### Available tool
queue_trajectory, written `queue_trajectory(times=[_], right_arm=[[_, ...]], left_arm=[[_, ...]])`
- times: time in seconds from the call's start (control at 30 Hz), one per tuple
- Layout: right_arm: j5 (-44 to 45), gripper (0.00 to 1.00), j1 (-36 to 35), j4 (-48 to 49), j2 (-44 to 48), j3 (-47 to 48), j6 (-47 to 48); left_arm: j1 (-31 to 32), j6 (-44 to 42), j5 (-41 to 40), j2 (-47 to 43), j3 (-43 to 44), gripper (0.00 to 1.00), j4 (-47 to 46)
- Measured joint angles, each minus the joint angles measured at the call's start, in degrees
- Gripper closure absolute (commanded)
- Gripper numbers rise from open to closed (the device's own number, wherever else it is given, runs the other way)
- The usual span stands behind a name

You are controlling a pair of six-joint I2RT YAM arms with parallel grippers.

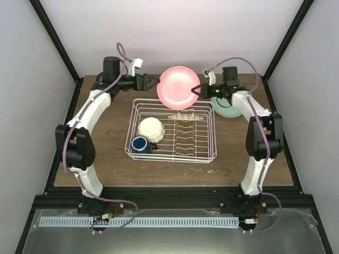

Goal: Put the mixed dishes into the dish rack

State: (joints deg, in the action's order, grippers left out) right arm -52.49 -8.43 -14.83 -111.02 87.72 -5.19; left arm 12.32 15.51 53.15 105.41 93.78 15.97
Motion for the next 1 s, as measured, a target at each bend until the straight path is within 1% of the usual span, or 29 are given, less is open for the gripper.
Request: queue_trajectory(times=[0.13, 0.23, 0.33, 0.4, 0.53, 0.63, 0.7, 0.83, 1.0], right_arm=[[8.5, 0.99, 1.3, -1.8, 4.0, 0.0, 2.8], [14.4, 0.99, 1.8, -2.6, 9.8, -0.8, 7.1], [19.9, 0.99, 0.0, -1.0, 18.3, -5.5, 12.7], [23.1, 0.99, -3.0, 1.2, 25.0, -10.7, 16.9], [24.2, 0.99, -8.4, 6.6, 35.8, -22.7, 23.6], [24.5, 0.99, -8.6, 9.1, 41.4, -30.7, 27.0], [25.5, 0.99, -8.5, 9.4, 43.9, -34.1, 28.6], [27.7, 0.99, -8.6, 9.4, 46.8, -37.3, 31.3], [29.6, 0.99, -9.1, 9.3, 47.9, -38.3, 33.5]], left_arm=[[-4.0, 0.2, -3.4, -5.3, -3.5, 0.0, -0.6], [-7.3, 1.6, -7.3, -9.0, -7.0, 0.0, -3.1], [-10.0, 2.5, -11.2, -10.7, -9.0, 0.0, -4.7], [-10.8, 2.7, -13.2, -10.7, -9.2, 0.0, -5.2], [-11.0, 2.9, -14.7, -10.5, -9.2, 0.0, -5.3], [-11.0, 3.6, -14.7, -9.9, -9.2, 0.0, -6.3], [-11.0, 4.0, -14.7, -9.3, -9.2, 0.0, -6.7], [-11.0, 4.7, -14.4, -8.4, -9.6, 0.0, -7.2], [-11.0, 5.3, -14.3, -7.7, -9.6, 0.0, -7.5]])
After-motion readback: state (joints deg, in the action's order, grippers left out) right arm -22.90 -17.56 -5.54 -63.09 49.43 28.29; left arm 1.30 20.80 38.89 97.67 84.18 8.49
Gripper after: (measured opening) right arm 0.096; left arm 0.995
